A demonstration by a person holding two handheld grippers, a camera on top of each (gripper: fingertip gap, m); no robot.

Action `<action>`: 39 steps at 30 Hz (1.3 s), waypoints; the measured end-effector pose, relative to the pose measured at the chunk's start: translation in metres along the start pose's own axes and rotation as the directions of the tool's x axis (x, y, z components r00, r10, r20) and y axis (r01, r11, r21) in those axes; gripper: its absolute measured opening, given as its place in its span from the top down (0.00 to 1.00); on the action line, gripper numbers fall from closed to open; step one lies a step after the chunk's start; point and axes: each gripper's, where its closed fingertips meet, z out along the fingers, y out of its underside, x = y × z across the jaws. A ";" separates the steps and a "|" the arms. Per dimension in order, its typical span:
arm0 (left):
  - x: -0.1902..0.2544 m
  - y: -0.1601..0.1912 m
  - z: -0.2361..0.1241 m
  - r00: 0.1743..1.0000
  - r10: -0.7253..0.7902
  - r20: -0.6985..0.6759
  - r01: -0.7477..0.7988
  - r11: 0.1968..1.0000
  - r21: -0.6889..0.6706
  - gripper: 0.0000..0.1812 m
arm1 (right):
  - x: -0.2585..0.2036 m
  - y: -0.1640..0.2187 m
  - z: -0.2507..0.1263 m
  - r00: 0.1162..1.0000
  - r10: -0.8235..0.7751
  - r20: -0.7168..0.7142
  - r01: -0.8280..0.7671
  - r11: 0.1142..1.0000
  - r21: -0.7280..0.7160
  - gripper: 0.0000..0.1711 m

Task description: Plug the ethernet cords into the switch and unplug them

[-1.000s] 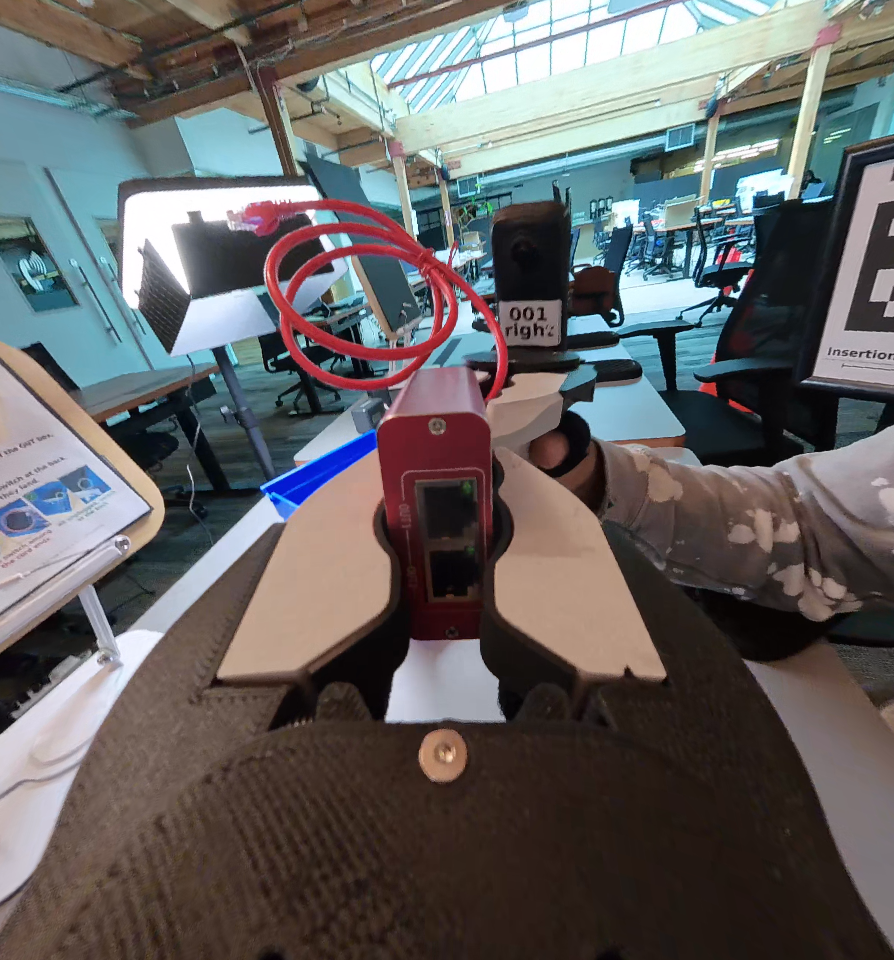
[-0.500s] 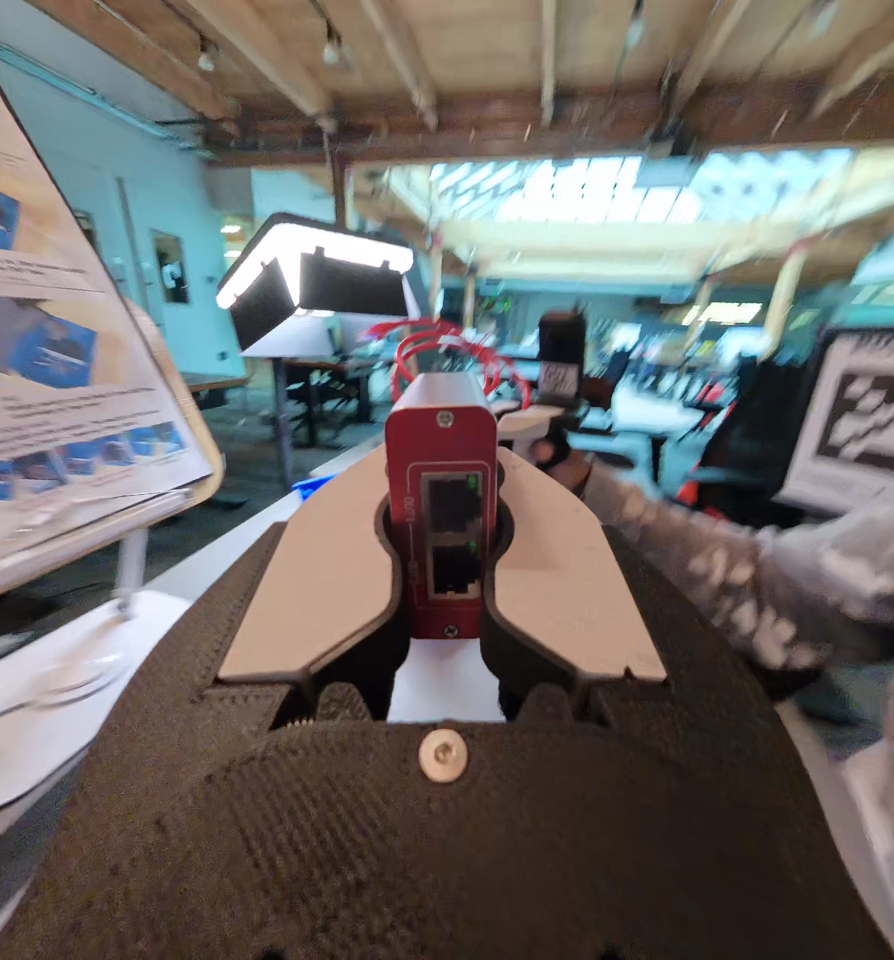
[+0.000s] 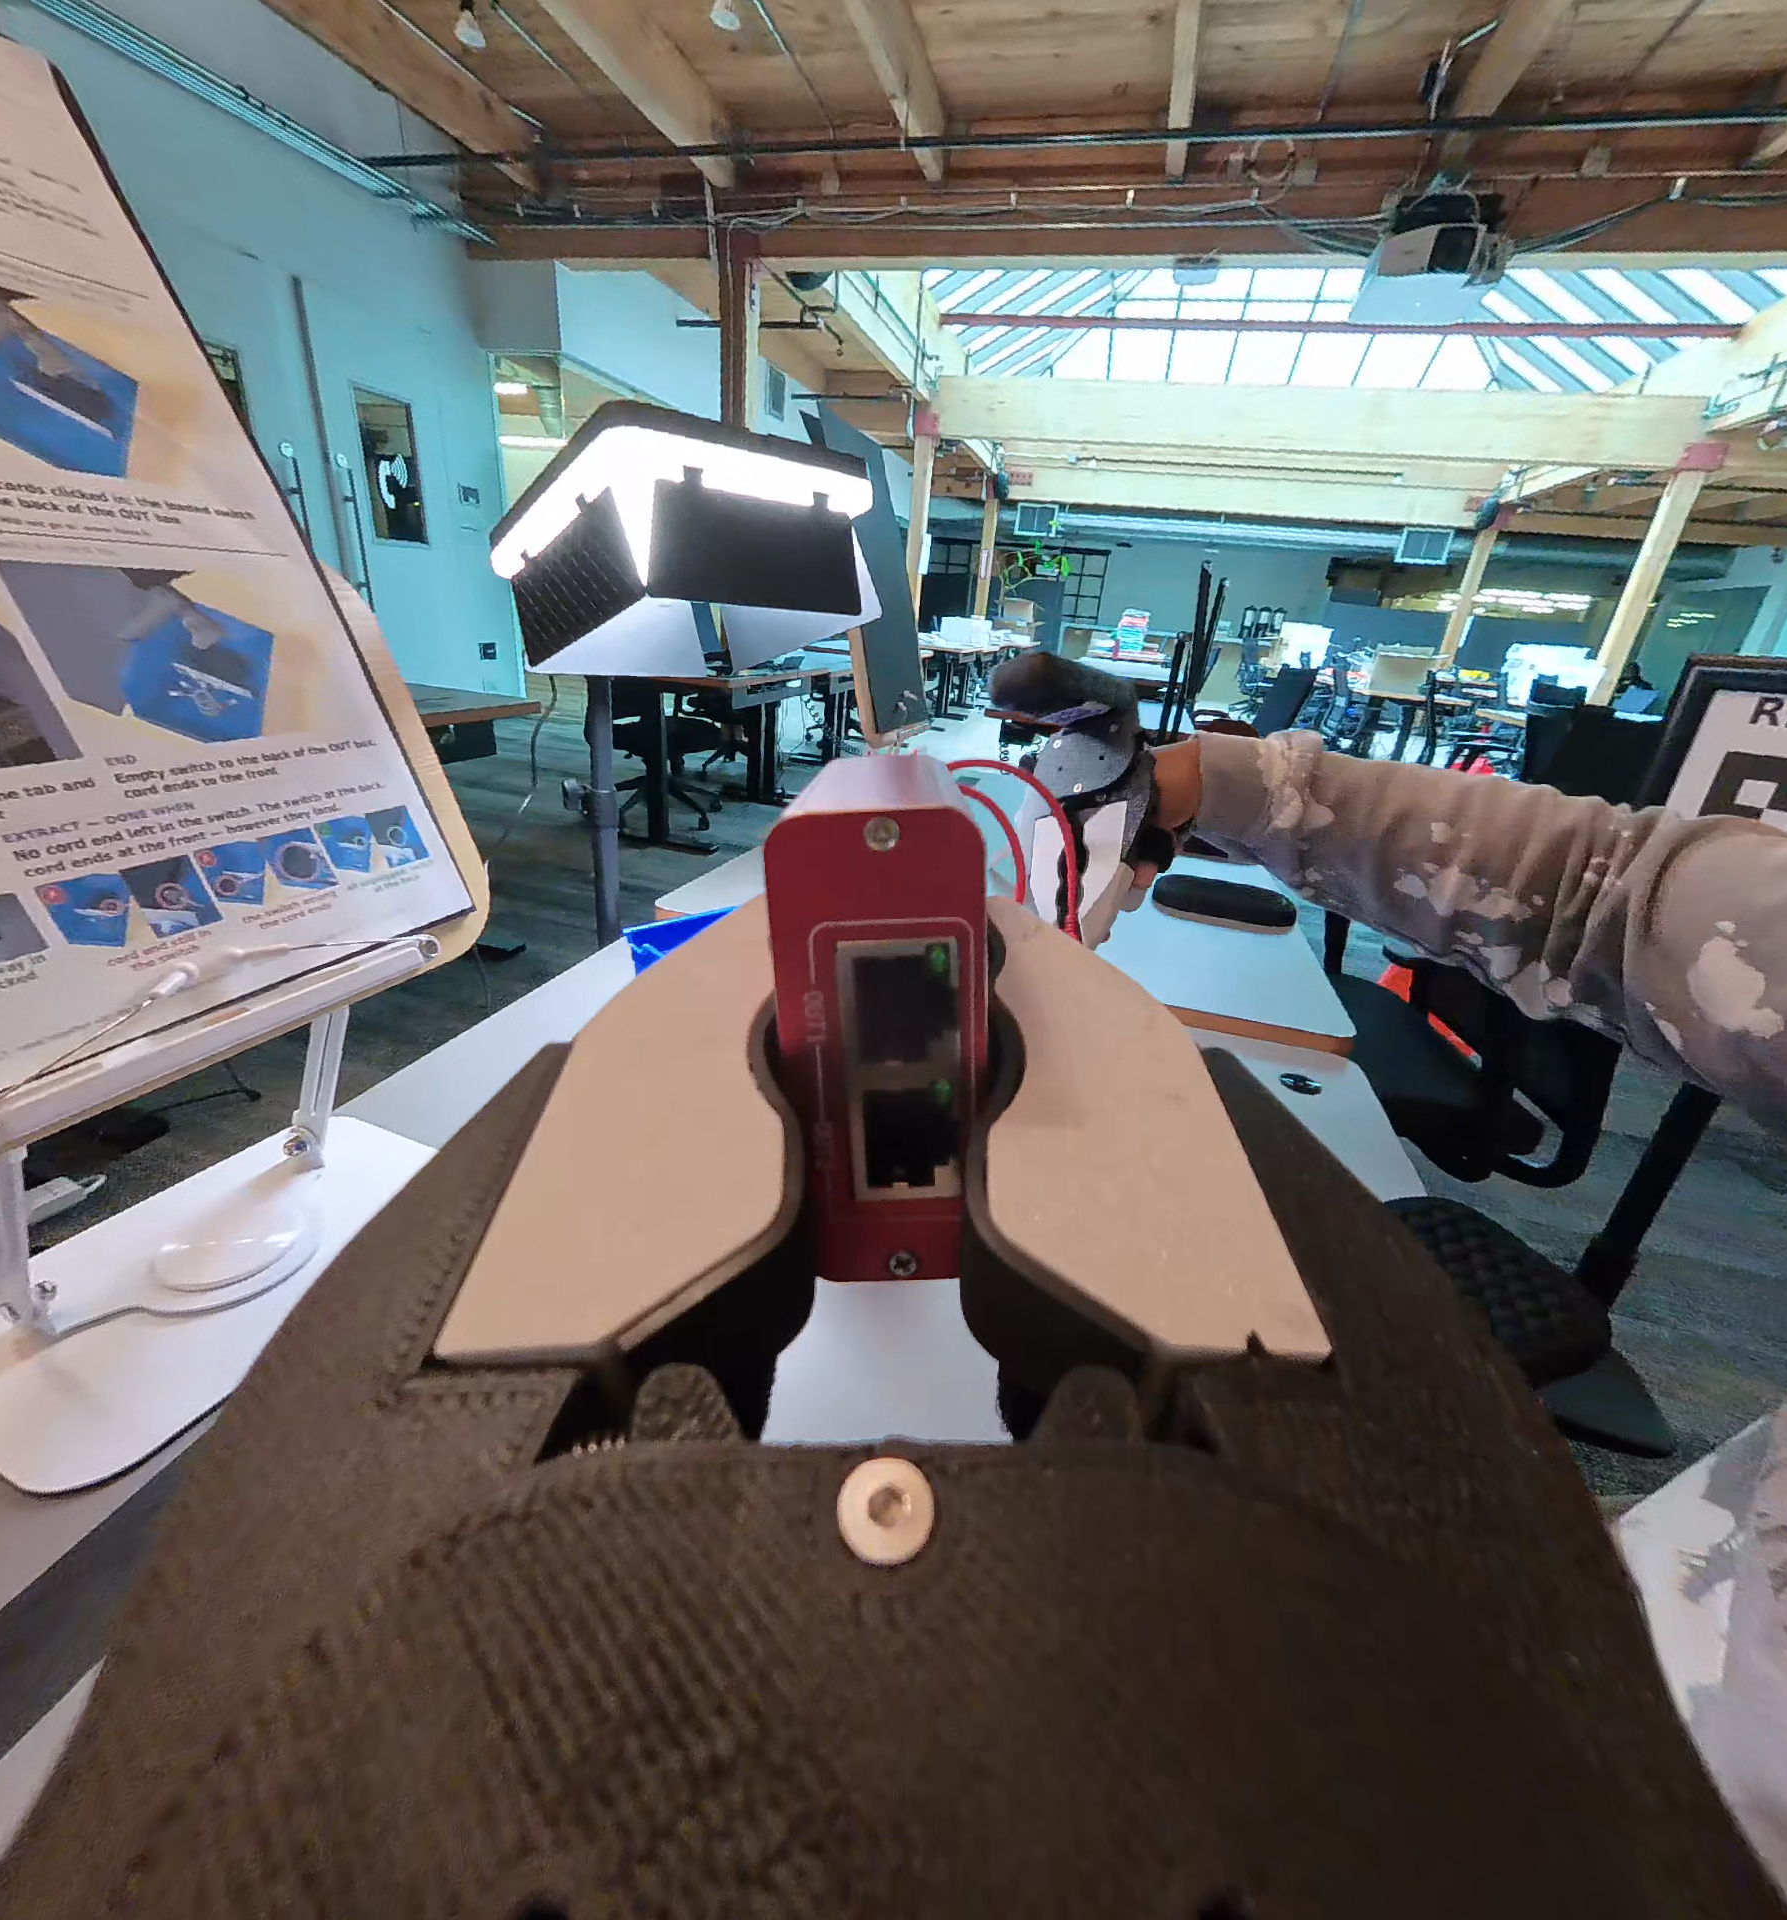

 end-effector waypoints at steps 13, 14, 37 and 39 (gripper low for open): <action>0.004 0.022 0.021 1.000 -0.001 -0.030 -0.001 0.997 -0.081 0.84 | 0.058 0.066 -0.015 0.930 0.363 -0.049 -0.352 0.849 -0.394 0.93; 0.004 0.025 0.023 1.000 -0.002 -0.031 -0.001 0.996 -0.090 0.84 | 0.064 0.063 -0.016 0.924 0.377 -0.060 -0.368 0.837 -0.404 0.93; 0.001 0.046 0.035 0.999 -0.023 -0.046 0.015 0.988 -0.154 0.84 | 0.169 -0.029 0.022 0.907 0.004 -0.421 -0.107 0.970 -0.220 1.00; 0.002 0.045 0.034 0.999 -0.013 -0.044 0.006 0.988 -0.157 0.84 | 0.186 -0.023 0.023 0.872 0.021 -0.489 -0.132 0.972 -0.195 1.00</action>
